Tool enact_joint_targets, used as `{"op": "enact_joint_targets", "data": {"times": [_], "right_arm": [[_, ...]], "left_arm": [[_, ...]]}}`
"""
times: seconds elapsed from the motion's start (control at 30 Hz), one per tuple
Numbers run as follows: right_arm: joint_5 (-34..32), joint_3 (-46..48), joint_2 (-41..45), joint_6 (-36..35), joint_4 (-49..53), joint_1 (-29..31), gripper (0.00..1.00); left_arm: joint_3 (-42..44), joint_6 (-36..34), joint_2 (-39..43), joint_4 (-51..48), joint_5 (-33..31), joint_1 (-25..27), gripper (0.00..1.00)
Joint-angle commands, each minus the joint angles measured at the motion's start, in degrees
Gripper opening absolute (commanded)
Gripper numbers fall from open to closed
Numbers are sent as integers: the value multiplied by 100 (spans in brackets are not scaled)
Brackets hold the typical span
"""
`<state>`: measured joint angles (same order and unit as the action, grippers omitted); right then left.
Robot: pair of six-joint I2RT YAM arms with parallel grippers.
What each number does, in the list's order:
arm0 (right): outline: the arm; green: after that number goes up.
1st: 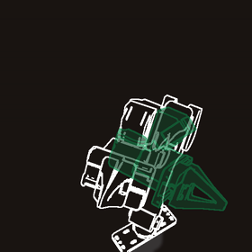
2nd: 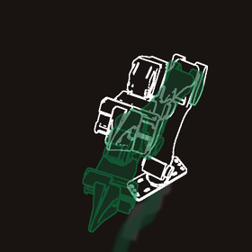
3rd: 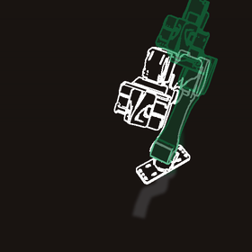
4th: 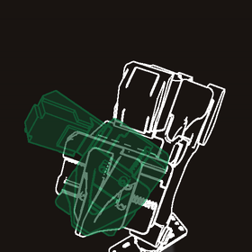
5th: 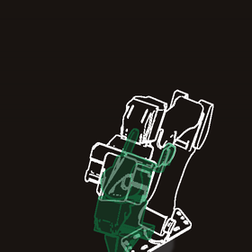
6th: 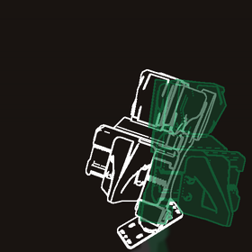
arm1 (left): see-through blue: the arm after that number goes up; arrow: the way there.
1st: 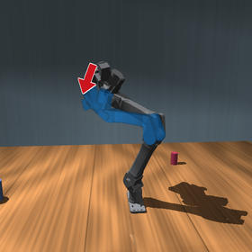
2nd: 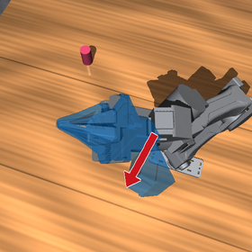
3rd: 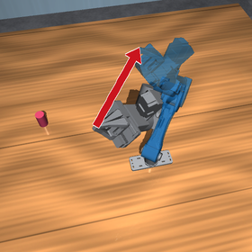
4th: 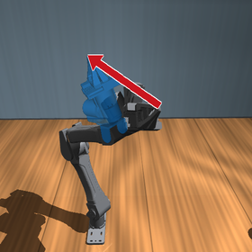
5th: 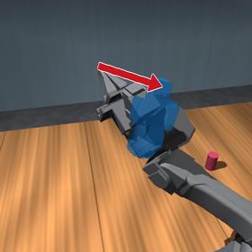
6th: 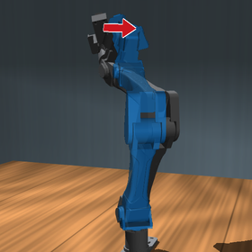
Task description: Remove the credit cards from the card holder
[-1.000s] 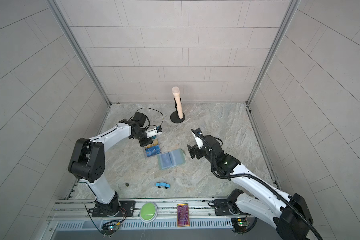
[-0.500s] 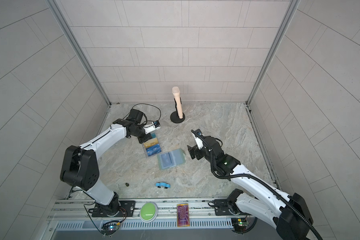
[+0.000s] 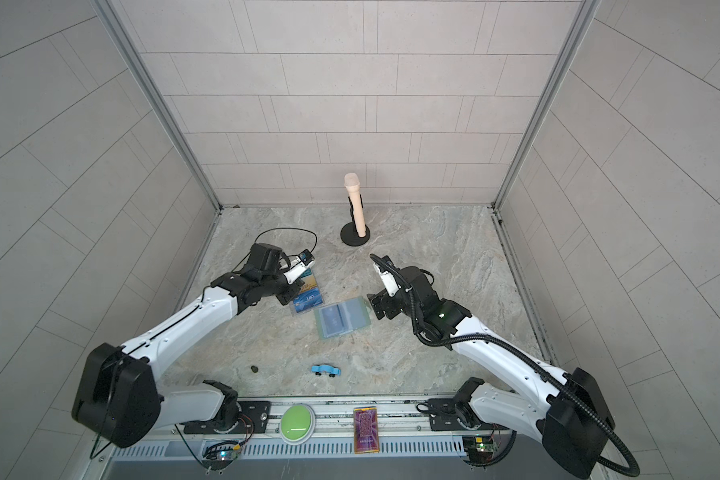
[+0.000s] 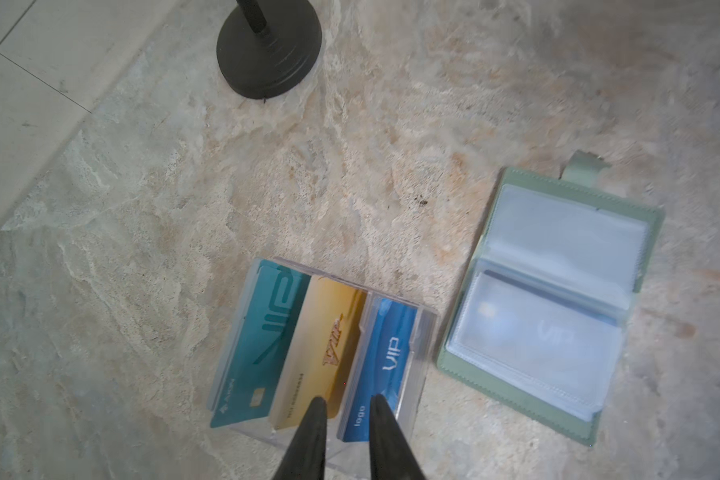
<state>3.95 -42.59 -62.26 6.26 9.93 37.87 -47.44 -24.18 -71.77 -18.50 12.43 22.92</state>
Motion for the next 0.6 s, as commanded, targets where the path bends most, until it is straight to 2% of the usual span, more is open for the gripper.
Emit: {"op": "enact_joint_targets", "data": {"times": [0.0,0.07,0.13,0.2,0.4,0.57], "right_arm": [[209,-164,-120,130,118,106,94],[238,-203,-249,211,46,188,94],[271,-287,-445,258,9,287,94],[289,-409,-682,261,15,391,94],[475,-785,-1379,442,-32,668,93],[407,-941,-1837,790,-264,926,88]], "left_arm": [[542,1035,587,733,121,77,25],[918,1457,940,1024,304,86,31],[1297,1774,1284,1329,475,96,42],[1580,2010,1518,1555,614,109,45],[2348,2742,1996,2175,768,111,44],[2832,3401,2009,2916,1016,194,38]]}}
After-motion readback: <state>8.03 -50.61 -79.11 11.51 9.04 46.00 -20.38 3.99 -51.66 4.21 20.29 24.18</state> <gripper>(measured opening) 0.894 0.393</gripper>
